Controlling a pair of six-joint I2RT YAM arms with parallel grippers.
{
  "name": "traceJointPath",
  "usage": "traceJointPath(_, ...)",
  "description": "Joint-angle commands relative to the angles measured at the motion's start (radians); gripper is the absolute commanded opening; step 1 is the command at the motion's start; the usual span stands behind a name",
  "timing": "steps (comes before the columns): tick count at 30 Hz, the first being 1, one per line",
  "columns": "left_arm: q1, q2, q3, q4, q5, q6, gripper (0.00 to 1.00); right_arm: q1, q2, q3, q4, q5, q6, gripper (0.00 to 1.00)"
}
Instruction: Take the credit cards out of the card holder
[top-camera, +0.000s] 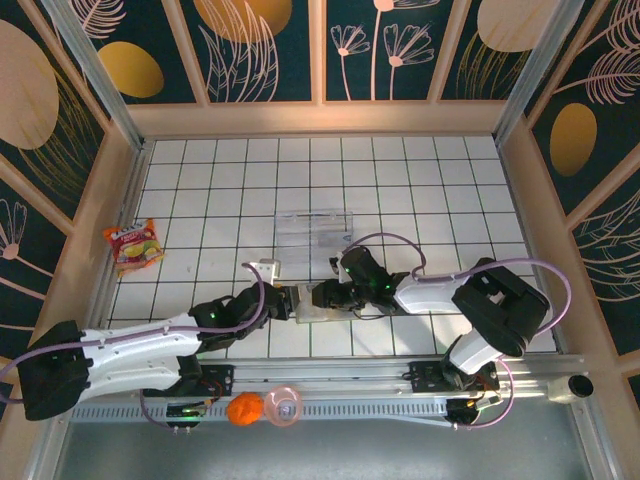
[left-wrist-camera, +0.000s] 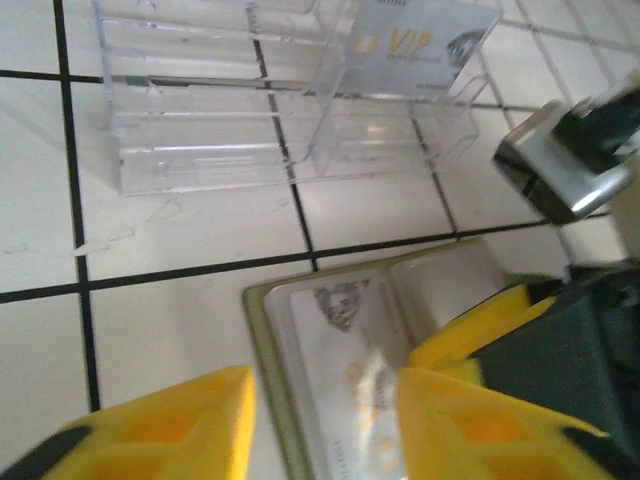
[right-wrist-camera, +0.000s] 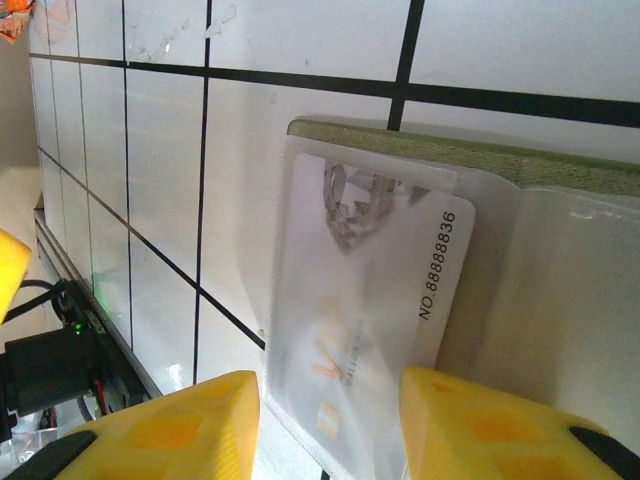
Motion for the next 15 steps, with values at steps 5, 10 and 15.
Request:
traceJointPath(5, -0.004, 0.135, -0.028, 0.024, 0.020, -0.005, 0.31, 0.022, -0.003, 0.002, -0.068, 0.015, -0.019, 0.42)
traceJointPath(10, -0.004, 0.236, -0.030, 0.120, 0.079, 0.006, 0.30, 0.023, -0.007, 0.005, -0.077, 0.019, -0.020, 0.42)
traceJointPath(15, -0.004, 0.281, -0.026, 0.165, 0.112, 0.019, 0.29, 0.024, -0.010, 0.003, -0.079, 0.017, -0.022, 0.42)
